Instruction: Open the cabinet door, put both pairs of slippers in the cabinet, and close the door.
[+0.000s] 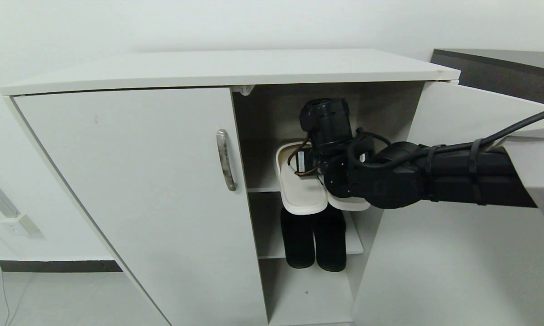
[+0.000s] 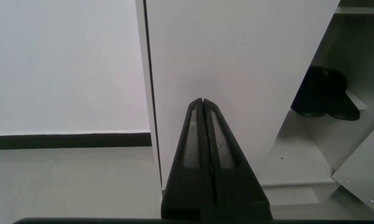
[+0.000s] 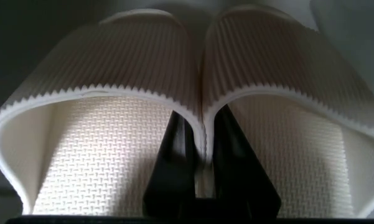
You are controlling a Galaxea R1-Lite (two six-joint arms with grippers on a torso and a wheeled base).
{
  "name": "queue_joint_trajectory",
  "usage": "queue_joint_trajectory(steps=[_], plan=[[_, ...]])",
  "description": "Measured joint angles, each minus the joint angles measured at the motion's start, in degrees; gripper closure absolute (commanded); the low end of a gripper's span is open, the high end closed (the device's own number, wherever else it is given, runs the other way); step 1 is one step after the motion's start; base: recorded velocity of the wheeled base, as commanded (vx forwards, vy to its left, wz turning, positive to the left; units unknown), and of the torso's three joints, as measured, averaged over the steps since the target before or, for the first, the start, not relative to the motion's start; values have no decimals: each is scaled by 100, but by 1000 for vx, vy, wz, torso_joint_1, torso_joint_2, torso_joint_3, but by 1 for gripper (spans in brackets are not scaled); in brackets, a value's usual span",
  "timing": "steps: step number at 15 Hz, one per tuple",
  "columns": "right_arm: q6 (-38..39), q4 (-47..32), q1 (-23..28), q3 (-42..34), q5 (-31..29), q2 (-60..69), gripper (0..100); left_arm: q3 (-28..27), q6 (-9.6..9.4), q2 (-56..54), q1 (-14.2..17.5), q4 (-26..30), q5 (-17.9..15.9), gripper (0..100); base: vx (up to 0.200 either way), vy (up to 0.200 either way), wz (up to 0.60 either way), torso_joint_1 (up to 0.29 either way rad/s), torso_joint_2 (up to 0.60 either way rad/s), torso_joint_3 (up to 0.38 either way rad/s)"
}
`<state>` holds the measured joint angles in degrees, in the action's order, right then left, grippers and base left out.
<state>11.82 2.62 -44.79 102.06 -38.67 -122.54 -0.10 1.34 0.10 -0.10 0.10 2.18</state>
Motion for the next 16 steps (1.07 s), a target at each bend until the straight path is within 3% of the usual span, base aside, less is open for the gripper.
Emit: queue_joint_trajectory(steps=[9, 16], plan=[[-30, -276, 236, 1029, 62, -552, 100, 0, 5, 0, -1, 0, 0, 100, 0, 0, 0, 0, 0, 0], [-39, -319, 354, 1182, 148, -668, 100, 0, 5, 0, 0, 0, 5, 100, 0, 0, 0, 0, 0, 0]])
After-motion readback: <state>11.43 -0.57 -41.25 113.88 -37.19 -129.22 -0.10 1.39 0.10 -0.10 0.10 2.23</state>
